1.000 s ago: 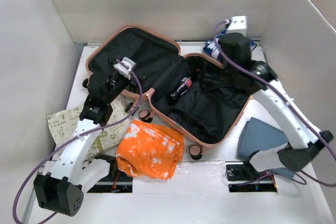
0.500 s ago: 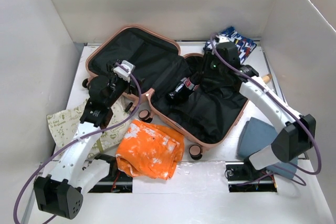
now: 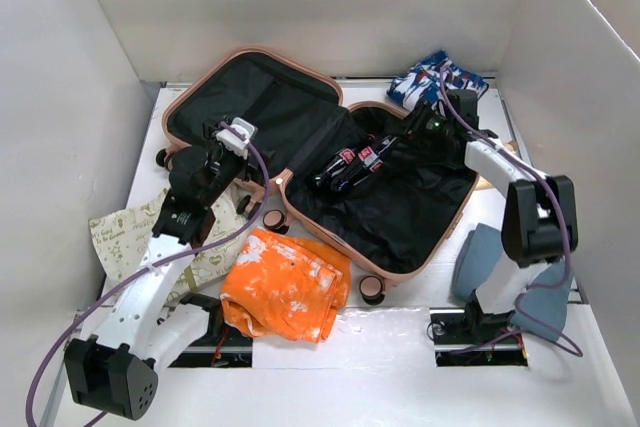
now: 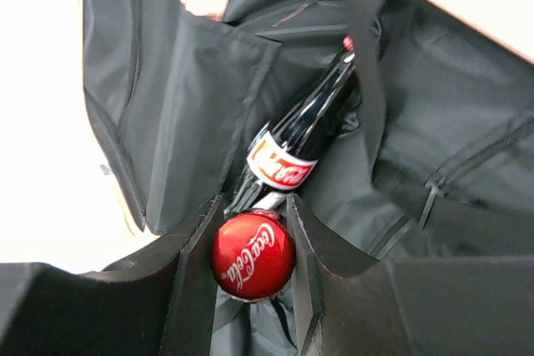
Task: Pack the luggage
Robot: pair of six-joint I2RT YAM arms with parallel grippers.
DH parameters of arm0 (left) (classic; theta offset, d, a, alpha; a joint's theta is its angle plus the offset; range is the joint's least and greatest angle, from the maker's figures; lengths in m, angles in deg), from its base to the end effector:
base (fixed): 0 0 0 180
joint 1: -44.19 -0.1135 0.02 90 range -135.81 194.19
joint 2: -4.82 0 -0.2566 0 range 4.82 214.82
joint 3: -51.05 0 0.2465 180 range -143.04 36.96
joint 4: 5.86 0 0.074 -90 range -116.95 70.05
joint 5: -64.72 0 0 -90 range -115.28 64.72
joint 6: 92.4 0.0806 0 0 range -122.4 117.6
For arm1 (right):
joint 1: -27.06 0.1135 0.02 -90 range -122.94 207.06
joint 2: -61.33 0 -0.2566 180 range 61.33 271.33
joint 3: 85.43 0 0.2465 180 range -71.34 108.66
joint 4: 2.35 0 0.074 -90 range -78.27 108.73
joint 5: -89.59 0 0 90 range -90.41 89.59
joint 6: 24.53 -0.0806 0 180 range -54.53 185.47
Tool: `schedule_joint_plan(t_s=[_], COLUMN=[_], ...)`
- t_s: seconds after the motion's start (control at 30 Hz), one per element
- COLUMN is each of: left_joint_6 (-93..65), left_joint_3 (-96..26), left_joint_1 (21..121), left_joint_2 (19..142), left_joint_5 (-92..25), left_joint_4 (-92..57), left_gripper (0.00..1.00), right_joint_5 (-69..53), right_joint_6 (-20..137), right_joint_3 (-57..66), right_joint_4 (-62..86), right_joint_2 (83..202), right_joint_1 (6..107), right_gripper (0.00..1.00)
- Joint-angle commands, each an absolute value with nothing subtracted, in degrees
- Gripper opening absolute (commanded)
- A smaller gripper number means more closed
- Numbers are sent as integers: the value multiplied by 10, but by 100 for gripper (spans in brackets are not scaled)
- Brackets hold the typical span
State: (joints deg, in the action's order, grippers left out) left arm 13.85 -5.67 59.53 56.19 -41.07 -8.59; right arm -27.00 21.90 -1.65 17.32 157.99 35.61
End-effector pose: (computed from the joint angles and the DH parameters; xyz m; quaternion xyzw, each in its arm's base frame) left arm 0.2417 -0.0890 0.3439 0.2818 0.6313 -0.0892 0.7170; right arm 0.4032 0.0971 0.2348 0.1514 0.8471 0.3866 0.3316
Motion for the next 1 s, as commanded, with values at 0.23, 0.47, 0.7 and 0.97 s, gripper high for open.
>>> schedule_joint_plan(t_s=[0.23, 0.47, 0.7, 0.97], left_joint_6=[155, 161, 166, 166], left_joint_3=[-51, -51, -46, -46], left_joint_1=[598, 598, 598, 598], left_joint_2=[545, 545, 545, 550], left_joint_5=[-408, -408, -402, -408], left_joint_4=[-61, -61, -66, -66], left_gripper=[100, 100, 100, 100], right_joint_5=[-516, -474, -378, -242], right_joint_6=[291, 296, 368, 452], right_joint_3=[34, 46, 94, 203], right_joint_4=[160, 181, 328, 462], right_joint_2=[1732, 1758, 1744, 1750], right_joint_1=[359, 372, 364, 369], right_gripper=[0, 17, 82, 95])
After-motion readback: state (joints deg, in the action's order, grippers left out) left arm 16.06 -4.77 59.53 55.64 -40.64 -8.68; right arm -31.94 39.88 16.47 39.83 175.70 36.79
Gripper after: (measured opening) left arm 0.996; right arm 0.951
